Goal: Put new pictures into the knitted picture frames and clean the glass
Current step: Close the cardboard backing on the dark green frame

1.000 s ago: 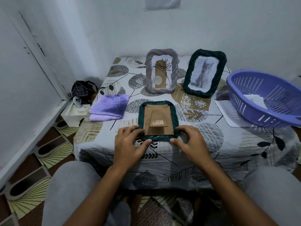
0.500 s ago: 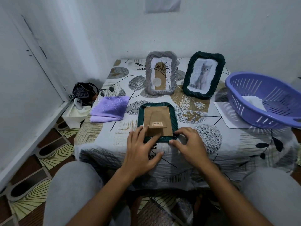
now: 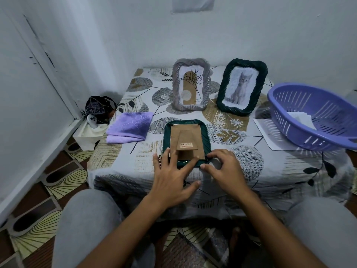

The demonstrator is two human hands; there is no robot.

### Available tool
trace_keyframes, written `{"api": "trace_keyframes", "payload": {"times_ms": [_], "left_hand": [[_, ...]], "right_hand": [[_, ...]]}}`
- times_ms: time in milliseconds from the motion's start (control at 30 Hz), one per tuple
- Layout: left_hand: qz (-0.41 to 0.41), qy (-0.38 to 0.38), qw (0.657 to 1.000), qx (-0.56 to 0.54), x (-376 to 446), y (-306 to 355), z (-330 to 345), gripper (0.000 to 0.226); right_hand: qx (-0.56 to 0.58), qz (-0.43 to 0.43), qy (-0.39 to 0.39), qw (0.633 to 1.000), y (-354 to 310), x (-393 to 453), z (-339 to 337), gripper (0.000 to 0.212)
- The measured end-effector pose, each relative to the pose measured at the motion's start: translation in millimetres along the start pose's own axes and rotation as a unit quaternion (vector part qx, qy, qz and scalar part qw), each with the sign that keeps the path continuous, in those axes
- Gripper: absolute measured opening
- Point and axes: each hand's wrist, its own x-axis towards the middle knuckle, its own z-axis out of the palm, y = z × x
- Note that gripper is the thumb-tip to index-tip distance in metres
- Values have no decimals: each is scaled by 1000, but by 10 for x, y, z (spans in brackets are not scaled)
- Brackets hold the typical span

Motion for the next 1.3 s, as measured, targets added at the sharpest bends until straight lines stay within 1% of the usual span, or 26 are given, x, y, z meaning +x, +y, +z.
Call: {"api": "trace_keyframes", "payload": {"times_ms": [267,533,633,1000,1300], "left_hand": [[-12,-10,1000,-21,7,8,-7,66],[-8,-20,1000,-17,5,-9,-3,73],[-5,-24,1000,-16,1,-17,-1,77],[-5,-44,999,-4,1,-28,-8,85],[-6,-67,998,-4,-1,-36,-24,89]], "right_hand": [[29,10,-7,1000,2,16,-4,26],[38,28,-13,999,0,10,-13,32],[30,19,-20,999,16,9,-32,33],[-13,-30,-88,996,88,35,-138,44],[-20,-51,-157,986,138,93,-252,54]]}}
